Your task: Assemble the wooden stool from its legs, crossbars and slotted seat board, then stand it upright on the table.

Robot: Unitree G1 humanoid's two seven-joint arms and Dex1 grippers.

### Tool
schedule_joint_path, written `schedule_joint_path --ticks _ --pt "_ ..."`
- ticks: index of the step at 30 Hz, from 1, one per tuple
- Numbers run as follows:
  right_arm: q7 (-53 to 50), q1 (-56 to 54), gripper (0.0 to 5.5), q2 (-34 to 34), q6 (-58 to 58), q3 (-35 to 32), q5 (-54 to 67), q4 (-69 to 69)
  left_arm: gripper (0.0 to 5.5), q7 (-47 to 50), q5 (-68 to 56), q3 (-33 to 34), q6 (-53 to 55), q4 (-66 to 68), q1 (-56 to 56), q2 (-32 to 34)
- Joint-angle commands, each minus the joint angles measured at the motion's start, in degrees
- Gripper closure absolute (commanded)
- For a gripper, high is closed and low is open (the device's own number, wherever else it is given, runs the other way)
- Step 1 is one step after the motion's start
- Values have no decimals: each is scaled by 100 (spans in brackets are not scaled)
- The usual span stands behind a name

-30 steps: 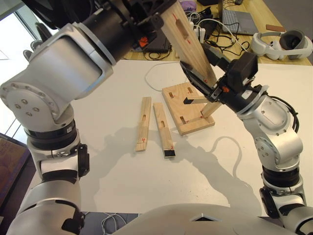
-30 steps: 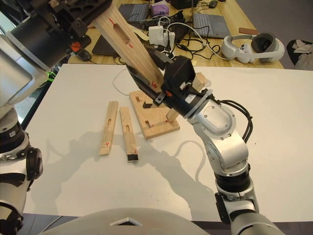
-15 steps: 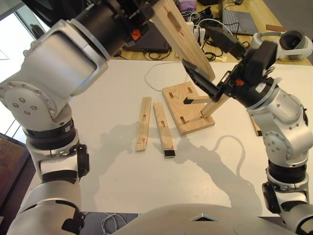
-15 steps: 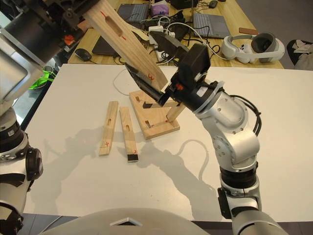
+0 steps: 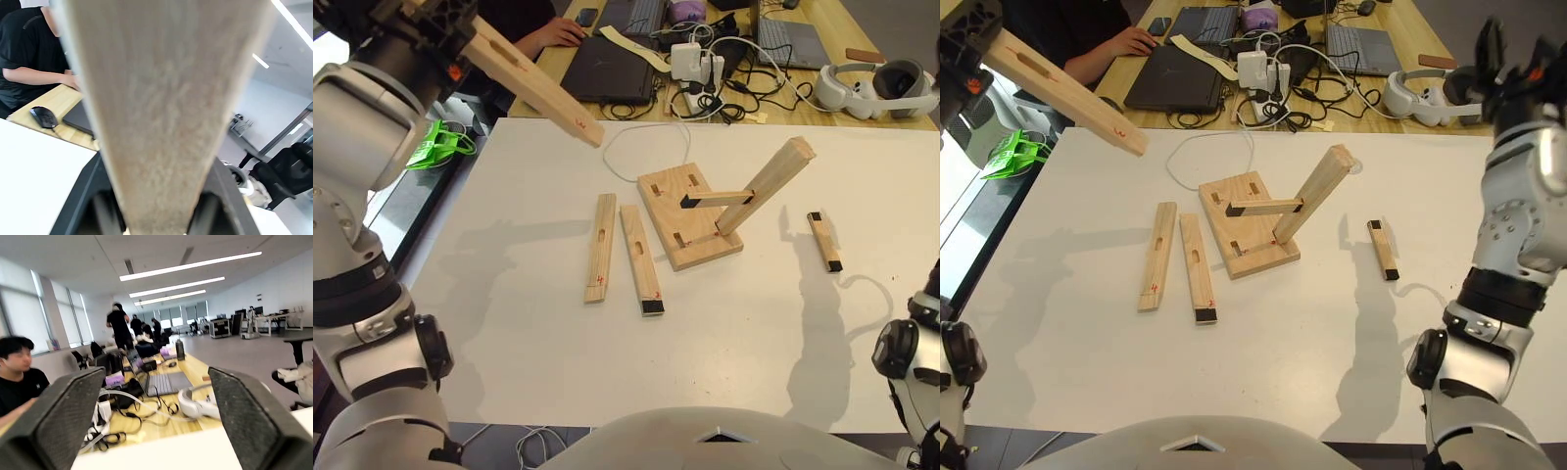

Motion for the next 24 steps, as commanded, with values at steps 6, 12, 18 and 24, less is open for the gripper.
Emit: schedule_joint_path --ticks 6,12,18,24 --pt "686 903 157 -73 898 721 -449 -414 447 992 1239 -1746 -71 -2471 1329 -1437" --pt "1111 1110 157 -5 1429 1045 -373 -1060 447 1240 1672 -1850 -66 -2466 1316 -1807" --pt "1220 1242 157 369 2055 1310 -98 -1785 447 1569 2512 -2030 -72 -2522 1555 -2283" --pt "1015 1896 157 1033 2750 1669 368 -2913 447 1425 3756 -2787 120 -2773 2115 -2817"
